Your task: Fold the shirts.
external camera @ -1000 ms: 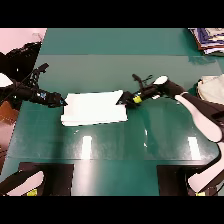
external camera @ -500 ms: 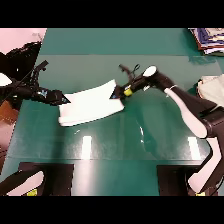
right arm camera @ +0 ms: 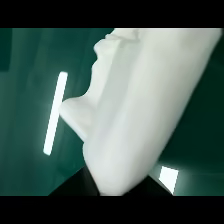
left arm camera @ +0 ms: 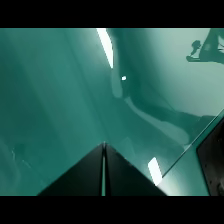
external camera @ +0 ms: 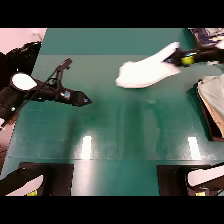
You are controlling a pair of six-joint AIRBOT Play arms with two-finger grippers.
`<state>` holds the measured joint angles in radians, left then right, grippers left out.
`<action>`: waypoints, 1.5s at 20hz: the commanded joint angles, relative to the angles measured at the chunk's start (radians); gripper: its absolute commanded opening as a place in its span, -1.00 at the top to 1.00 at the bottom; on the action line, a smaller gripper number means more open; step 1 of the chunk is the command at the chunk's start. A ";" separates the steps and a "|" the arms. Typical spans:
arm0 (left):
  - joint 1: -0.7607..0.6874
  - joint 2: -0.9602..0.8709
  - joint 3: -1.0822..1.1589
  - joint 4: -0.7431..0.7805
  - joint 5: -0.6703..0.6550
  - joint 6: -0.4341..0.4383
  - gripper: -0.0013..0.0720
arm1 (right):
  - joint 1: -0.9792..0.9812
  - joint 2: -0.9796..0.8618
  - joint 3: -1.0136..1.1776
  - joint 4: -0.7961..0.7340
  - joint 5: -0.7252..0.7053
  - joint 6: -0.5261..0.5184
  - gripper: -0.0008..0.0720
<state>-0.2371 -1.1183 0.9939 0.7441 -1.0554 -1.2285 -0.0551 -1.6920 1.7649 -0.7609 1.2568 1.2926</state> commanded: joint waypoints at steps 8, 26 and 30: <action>-0.157 0.000 0.001 -0.019 0.140 -0.055 0.90 | -0.490 0.060 0.012 -0.014 -0.078 0.009 0.93; -0.157 0.000 0.001 -0.019 0.146 -0.054 0.90 | -0.703 0.308 0.031 -0.059 0.073 -0.101 0.93; -0.157 0.000 0.001 -0.019 0.146 -0.053 0.90 | -0.794 0.436 -0.189 -0.240 0.139 -0.100 0.92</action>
<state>-0.3946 -1.1183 0.9939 0.7242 -0.9085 -1.2839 -0.7879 -1.3403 1.7134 -0.8833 1.3487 1.1946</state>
